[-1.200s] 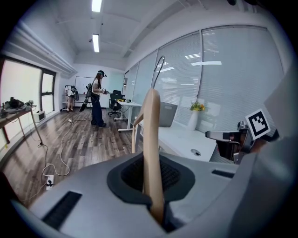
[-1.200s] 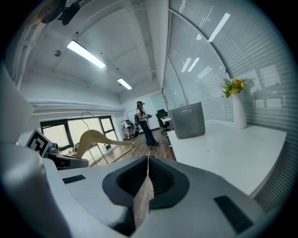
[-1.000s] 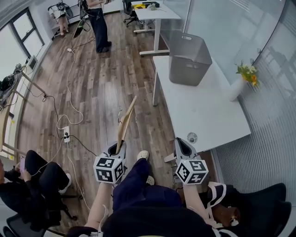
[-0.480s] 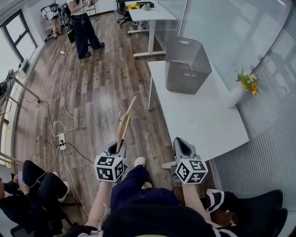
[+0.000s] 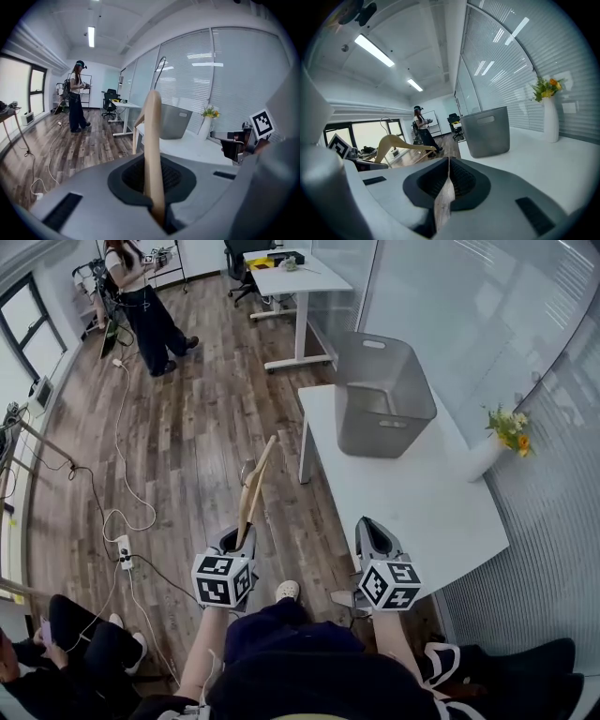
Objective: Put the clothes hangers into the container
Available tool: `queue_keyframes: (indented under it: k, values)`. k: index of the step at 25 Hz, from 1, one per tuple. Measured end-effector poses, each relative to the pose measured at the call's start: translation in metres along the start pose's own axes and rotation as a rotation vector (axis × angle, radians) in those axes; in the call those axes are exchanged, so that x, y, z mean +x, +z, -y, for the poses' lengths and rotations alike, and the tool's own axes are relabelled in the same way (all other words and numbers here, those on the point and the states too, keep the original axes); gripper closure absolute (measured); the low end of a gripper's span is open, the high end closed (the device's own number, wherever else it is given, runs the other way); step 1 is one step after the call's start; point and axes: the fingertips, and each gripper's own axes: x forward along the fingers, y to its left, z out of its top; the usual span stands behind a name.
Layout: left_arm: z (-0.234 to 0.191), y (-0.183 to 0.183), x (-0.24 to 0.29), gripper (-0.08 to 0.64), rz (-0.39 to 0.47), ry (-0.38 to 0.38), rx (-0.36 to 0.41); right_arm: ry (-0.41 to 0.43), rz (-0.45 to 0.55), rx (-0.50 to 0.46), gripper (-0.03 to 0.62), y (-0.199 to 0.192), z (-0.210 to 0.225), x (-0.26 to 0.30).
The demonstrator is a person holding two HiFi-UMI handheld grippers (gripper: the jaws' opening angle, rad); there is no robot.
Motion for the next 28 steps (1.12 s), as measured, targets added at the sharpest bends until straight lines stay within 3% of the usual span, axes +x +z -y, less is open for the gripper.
queue_keyframes:
  k: [19,28]
  values:
    - [-0.053,0.072,0.059,0.537,0.063,-0.061,0.020,-0.009,0.030,-0.059,0.560,0.040,-0.002,0.071]
    - [-0.070,0.092,0.054,0.537,0.113,-0.101,0.058,0.063,0.071,-0.122,0.560,0.053,-0.018,0.081]
